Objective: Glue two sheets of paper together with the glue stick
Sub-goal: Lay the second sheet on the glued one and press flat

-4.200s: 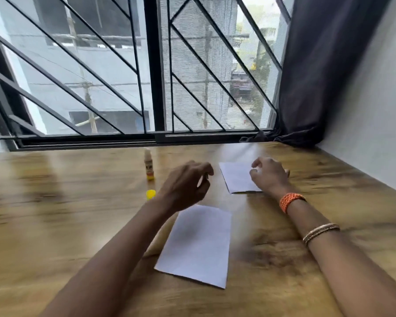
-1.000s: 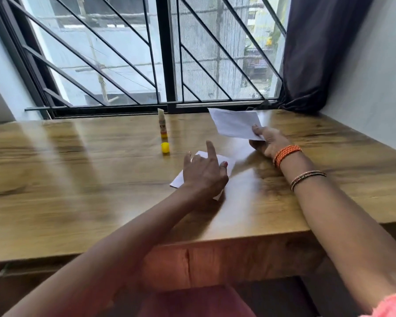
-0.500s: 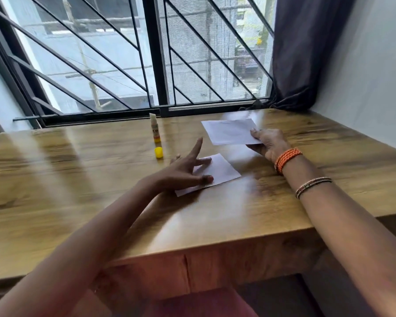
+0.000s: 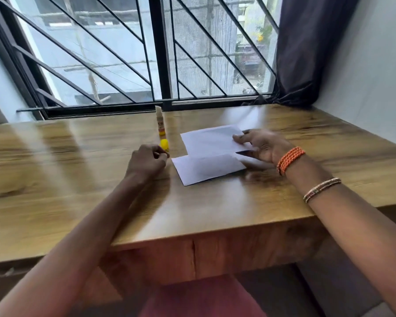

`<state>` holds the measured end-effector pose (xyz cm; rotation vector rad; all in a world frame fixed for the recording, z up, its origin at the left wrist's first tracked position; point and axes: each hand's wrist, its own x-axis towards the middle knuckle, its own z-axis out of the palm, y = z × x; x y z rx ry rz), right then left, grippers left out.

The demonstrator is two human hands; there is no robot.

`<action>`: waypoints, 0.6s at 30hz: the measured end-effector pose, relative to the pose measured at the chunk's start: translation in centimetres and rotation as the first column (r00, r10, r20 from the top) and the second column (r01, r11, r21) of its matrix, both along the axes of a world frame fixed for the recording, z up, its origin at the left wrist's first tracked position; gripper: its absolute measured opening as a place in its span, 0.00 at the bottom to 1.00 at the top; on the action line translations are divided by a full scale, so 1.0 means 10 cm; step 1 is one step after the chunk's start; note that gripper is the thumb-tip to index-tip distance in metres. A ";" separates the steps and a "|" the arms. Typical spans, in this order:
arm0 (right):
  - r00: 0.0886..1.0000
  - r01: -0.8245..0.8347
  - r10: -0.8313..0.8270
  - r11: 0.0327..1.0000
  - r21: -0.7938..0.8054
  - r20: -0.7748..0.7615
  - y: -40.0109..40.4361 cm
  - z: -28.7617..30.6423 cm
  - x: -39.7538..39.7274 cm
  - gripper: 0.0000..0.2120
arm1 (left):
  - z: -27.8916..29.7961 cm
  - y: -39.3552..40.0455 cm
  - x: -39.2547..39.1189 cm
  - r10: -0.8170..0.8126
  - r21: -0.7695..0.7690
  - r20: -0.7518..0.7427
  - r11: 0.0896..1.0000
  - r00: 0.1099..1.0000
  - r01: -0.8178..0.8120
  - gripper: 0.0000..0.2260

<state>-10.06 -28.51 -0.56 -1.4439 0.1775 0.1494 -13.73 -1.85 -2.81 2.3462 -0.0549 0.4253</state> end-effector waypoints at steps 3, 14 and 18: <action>1.000 -0.024 0.023 0.996 -0.086 -0.009 0.07 0.02 -0.05 0.06 | -0.02 0.06 -0.01 0.024 0.093 -0.109 0.996 0.994 -0.014 0.08; 0.986 -0.145 0.133 0.982 -0.124 -0.100 0.09 0.09 -0.08 0.02 | -0.07 0.03 0.00 0.066 0.165 -0.133 0.985 0.989 -0.044 0.08; 0.985 -0.138 0.125 0.985 -0.101 -0.122 0.11 0.06 -0.09 0.12 | -0.07 0.04 0.02 0.099 0.196 -0.152 0.978 0.983 -0.068 0.10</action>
